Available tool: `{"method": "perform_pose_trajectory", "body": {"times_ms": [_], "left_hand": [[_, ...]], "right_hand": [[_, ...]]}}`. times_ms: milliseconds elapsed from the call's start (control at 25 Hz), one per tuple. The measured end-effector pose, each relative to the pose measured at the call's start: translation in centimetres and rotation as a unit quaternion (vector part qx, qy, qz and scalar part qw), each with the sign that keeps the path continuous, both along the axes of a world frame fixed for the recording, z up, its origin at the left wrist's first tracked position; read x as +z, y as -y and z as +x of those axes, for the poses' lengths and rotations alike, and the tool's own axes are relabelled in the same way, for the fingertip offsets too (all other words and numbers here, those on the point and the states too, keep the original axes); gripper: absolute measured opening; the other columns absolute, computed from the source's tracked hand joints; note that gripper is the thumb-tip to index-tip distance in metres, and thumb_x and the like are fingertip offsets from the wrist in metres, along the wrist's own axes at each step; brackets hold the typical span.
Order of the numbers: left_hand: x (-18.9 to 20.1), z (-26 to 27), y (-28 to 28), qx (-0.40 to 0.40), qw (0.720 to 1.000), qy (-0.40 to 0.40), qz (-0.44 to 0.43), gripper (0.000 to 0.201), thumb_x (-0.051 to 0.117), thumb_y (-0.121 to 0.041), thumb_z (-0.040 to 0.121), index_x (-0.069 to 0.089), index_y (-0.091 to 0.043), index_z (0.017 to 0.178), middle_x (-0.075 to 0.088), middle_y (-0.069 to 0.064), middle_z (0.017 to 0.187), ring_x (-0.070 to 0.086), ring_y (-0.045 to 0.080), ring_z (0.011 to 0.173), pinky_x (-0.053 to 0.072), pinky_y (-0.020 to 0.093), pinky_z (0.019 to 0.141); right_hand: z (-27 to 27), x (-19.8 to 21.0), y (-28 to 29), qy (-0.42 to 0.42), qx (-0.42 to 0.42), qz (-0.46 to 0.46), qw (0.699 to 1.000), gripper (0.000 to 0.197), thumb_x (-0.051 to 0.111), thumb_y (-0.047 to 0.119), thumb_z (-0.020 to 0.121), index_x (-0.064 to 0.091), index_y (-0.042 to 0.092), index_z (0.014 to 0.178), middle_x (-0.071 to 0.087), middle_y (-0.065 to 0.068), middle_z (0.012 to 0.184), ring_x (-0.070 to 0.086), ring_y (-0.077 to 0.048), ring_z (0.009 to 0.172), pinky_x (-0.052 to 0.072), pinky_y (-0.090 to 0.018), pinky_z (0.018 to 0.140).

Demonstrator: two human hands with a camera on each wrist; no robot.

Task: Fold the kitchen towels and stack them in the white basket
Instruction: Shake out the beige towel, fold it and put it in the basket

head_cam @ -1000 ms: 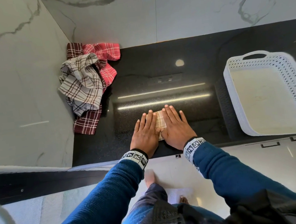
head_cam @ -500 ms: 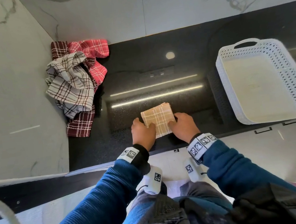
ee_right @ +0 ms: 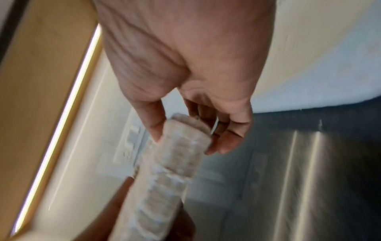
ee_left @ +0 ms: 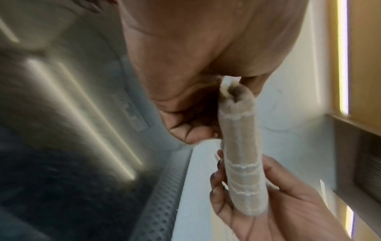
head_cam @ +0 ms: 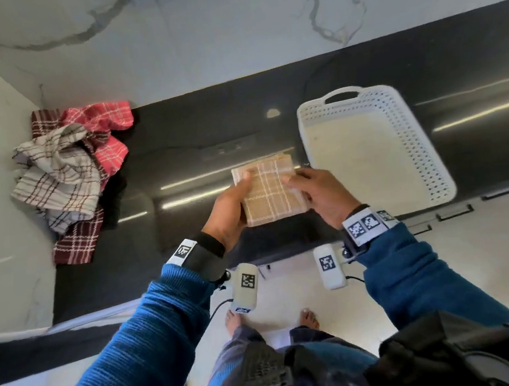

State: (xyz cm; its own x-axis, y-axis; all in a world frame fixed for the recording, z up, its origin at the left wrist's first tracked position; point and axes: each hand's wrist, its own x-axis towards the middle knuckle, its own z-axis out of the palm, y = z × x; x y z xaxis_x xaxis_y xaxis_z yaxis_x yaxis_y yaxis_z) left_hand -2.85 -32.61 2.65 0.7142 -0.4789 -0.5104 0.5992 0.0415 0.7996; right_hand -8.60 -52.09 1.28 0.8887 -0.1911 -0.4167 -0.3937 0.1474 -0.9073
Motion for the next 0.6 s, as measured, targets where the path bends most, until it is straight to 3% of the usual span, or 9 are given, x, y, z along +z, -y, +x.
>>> {"method": "perform_pose_trajectory", "body": {"times_ms": [120,200,280,360,440,600], "left_hand": [[0.3,-1.4,8.2,-0.058,0.986,0.139,0.072,0.028,0.059,-0.029,0.103,0.065,-0.012,0.125,0.075,0.008,0.116,0.073,0.023,0.105,0.062,0.042,0.088],[-0.7,-2.1,13.2,-0.1,0.965,0.201,0.133,0.034,0.066,-0.04,0.095,0.069,-0.014,0.116,0.077,0.005,0.108,0.075,0.022,0.098,0.062,0.044,0.084],[-2.2,-2.3,16.8,-0.15,0.934,0.24,0.216,0.049,0.066,-0.055,0.082,0.07,-0.012,0.105,0.076,0.006,0.097,0.074,0.024,0.089,0.063,0.048,0.08],[-3.9,-2.6,19.5,-0.192,0.906,0.25,0.283,0.04,0.066,-0.047,0.086,0.067,-0.008,0.095,0.073,0.01,0.089,0.073,0.028,0.084,0.062,0.048,0.078],[-5.5,-3.0,21.2,-0.207,0.901,0.235,0.299,0.031,0.067,-0.036,0.092,0.063,-0.005,0.091,0.072,0.012,0.086,0.073,0.03,0.082,0.062,0.048,0.078],[-7.3,-3.4,21.9,-0.216,0.901,0.223,0.303,0.034,0.067,-0.037,0.089,0.062,-0.008,0.107,0.076,0.009,0.091,0.076,0.026,0.08,0.063,0.048,0.08]], "right_hand": [[-2.9,1.8,8.3,0.008,-0.084,-0.101,0.991,0.026,0.077,0.021,0.09,0.075,0.01,0.113,0.078,-0.008,0.103,0.075,-0.029,0.098,0.061,-0.046,0.086],[-5.0,2.3,12.7,-0.017,-0.089,-0.199,0.976,0.025,0.076,0.029,0.091,0.076,0.015,0.112,0.079,0.0,0.1,0.075,-0.021,0.094,0.059,-0.04,0.084],[-6.1,1.9,15.5,-0.057,-0.08,-0.276,0.956,0.019,0.072,0.028,0.093,0.077,0.015,0.106,0.077,-0.001,0.098,0.072,-0.019,0.094,0.056,-0.037,0.086],[-6.5,0.7,17.3,-0.106,-0.055,-0.341,0.932,0.016,0.07,0.023,0.094,0.076,0.008,0.094,0.074,-0.009,0.092,0.07,-0.027,0.09,0.054,-0.036,0.081],[-6.5,-0.8,18.1,-0.142,-0.032,-0.383,0.912,0.017,0.07,0.021,0.094,0.073,0.006,0.086,0.072,-0.013,0.088,0.068,-0.031,0.086,0.047,-0.033,0.07],[-6.3,-2.9,18.2,-0.156,-0.047,-0.411,0.897,0.019,0.068,0.02,0.097,0.072,0.006,0.109,0.069,-0.01,0.099,0.061,-0.025,0.089,0.043,-0.031,0.079]]}}
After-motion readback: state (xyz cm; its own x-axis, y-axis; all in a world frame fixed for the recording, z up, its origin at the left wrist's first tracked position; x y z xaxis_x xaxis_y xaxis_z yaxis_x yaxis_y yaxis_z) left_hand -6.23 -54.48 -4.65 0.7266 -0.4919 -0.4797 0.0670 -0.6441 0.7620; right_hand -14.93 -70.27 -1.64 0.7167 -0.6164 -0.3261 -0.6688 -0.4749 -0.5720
